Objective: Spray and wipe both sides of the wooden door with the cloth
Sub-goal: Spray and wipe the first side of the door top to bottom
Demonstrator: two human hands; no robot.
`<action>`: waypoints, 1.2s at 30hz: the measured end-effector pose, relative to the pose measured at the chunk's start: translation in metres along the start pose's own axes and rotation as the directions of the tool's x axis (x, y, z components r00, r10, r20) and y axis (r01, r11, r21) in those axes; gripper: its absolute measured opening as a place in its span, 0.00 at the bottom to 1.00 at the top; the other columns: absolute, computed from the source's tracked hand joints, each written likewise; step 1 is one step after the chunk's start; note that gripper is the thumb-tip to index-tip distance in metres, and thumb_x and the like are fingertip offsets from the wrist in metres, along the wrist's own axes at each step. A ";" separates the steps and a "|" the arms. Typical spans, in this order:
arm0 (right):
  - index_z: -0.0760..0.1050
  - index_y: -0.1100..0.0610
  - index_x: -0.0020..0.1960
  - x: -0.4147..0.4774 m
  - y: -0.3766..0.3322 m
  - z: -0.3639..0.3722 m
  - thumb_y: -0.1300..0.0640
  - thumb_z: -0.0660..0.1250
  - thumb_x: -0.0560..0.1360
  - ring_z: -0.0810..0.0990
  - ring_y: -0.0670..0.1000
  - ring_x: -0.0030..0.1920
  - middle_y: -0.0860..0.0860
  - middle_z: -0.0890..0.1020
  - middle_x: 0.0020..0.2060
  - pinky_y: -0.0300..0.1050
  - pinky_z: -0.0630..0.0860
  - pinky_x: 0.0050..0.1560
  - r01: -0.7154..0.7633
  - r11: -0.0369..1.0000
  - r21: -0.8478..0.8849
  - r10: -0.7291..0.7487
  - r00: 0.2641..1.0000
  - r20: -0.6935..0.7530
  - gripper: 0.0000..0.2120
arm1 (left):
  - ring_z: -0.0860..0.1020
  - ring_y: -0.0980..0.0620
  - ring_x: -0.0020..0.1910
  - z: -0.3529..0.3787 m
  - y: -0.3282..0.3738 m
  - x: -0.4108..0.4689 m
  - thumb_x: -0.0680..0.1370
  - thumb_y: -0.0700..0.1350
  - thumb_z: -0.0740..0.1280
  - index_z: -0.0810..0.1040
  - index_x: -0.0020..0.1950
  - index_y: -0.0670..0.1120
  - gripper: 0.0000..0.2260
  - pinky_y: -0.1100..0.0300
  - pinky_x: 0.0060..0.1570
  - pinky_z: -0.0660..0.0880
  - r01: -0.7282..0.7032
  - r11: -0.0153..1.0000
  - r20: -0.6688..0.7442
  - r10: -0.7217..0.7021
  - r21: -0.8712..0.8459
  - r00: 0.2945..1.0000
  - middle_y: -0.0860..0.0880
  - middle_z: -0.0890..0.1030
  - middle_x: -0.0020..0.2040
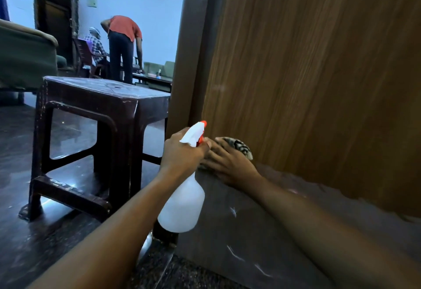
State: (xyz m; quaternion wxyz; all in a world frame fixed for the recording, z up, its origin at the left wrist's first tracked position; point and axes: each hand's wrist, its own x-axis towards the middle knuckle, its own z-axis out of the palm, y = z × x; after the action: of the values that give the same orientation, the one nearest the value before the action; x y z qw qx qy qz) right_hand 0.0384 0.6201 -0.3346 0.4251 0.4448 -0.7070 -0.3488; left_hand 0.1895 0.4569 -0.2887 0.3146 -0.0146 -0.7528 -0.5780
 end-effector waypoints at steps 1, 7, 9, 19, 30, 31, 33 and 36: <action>0.57 0.51 0.80 -0.018 0.004 0.000 0.46 0.60 0.78 0.55 0.63 0.79 0.58 0.57 0.80 0.62 0.51 0.78 0.040 0.999 -0.005 -0.040 0.999 0.004 0.33 | 0.81 0.49 0.47 -0.001 0.001 -0.002 0.73 0.48 0.71 0.74 0.66 0.51 0.22 0.56 0.47 0.81 -0.001 1.000 0.009 0.001 -0.004 1.000 0.50 0.81 0.48; 0.55 0.48 0.81 -0.013 0.029 -0.025 0.46 0.52 0.83 0.51 0.61 0.80 0.55 0.53 0.81 0.63 0.52 0.78 -0.394 0.919 0.013 0.394 0.918 -0.054 0.27 | 0.81 0.50 0.49 0.003 0.003 -0.011 0.73 0.49 0.71 0.74 0.66 0.51 0.22 0.54 0.51 0.80 0.004 1.000 0.030 -0.004 -0.002 1.000 0.55 0.78 0.49; 0.55 0.50 0.81 0.016 0.015 -0.029 0.43 0.52 0.83 0.51 0.61 0.80 0.55 0.54 0.81 0.62 0.50 0.78 -0.444 0.891 0.101 0.451 0.889 -0.075 0.28 | 0.81 0.49 0.49 0.009 -0.001 -0.013 0.73 0.50 0.72 0.74 0.66 0.50 0.22 0.53 0.52 0.80 0.023 1.000 0.032 -0.023 0.001 0.999 0.53 0.80 0.52; 0.48 0.49 0.82 -0.105 -0.051 0.014 0.50 0.63 0.75 0.45 0.60 0.80 0.55 0.46 0.81 0.62 0.42 0.79 -0.110 0.994 -0.007 0.110 0.991 0.075 0.40 | 0.75 0.56 0.48 0.051 -0.018 -0.034 0.74 0.48 0.71 0.73 0.66 0.52 0.21 0.70 0.41 0.73 0.077 0.997 0.109 -0.077 0.000 0.991 0.58 0.76 0.54; 0.48 0.51 0.80 -0.110 -0.024 0.012 0.47 0.64 0.76 0.50 0.65 0.79 0.57 0.60 0.79 0.64 0.41 0.78 -0.184 0.983 0.025 0.183 0.983 0.035 0.39 | 0.80 0.56 0.48 0.099 -0.011 -0.045 0.73 0.44 0.71 0.75 0.66 0.51 0.21 0.62 0.50 0.78 0.040 0.998 0.206 -0.031 -0.041 0.978 0.55 0.81 0.55; 0.45 0.50 0.80 -0.127 -0.031 0.017 0.46 0.66 0.74 0.46 0.65 0.79 0.56 0.57 0.80 0.64 0.37 0.78 -0.106 0.994 -0.016 0.107 0.989 0.103 0.42 | 0.78 0.60 0.46 0.102 -0.009 -0.049 0.74 0.43 0.71 0.75 0.65 0.51 0.20 0.67 0.47 0.75 0.033 0.998 0.213 -0.022 -0.046 0.977 0.57 0.79 0.53; 0.41 0.48 0.81 -0.166 -0.034 0.018 0.47 0.68 0.73 0.40 0.63 0.80 0.55 0.45 0.81 0.63 0.37 0.78 -0.107 0.994 -0.013 0.108 0.985 0.133 0.47 | 0.76 0.63 0.44 0.110 -0.007 -0.055 0.74 0.43 0.70 0.75 0.65 0.52 0.19 0.75 0.40 0.72 0.043 0.998 0.225 -0.032 -0.044 0.974 0.61 0.77 0.50; 0.44 0.48 0.82 -0.223 -0.017 0.002 0.54 0.65 0.74 0.45 0.60 0.81 0.54 0.46 0.82 0.62 0.47 0.78 -0.279 0.960 0.000 0.278 0.958 0.071 0.43 | 0.79 0.54 0.46 0.126 0.001 -0.066 0.74 0.44 0.71 0.76 0.62 0.50 0.17 0.65 0.41 0.79 0.075 0.996 0.235 -0.060 -0.054 0.970 0.58 0.79 0.47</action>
State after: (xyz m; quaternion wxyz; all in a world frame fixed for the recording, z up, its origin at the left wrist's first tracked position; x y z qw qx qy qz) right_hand 0.0967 0.8204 -0.4146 0.4425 0.3306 -0.7788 -0.2973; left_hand 0.1852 0.5910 -0.3369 0.2037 -0.0665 -0.7662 -0.6058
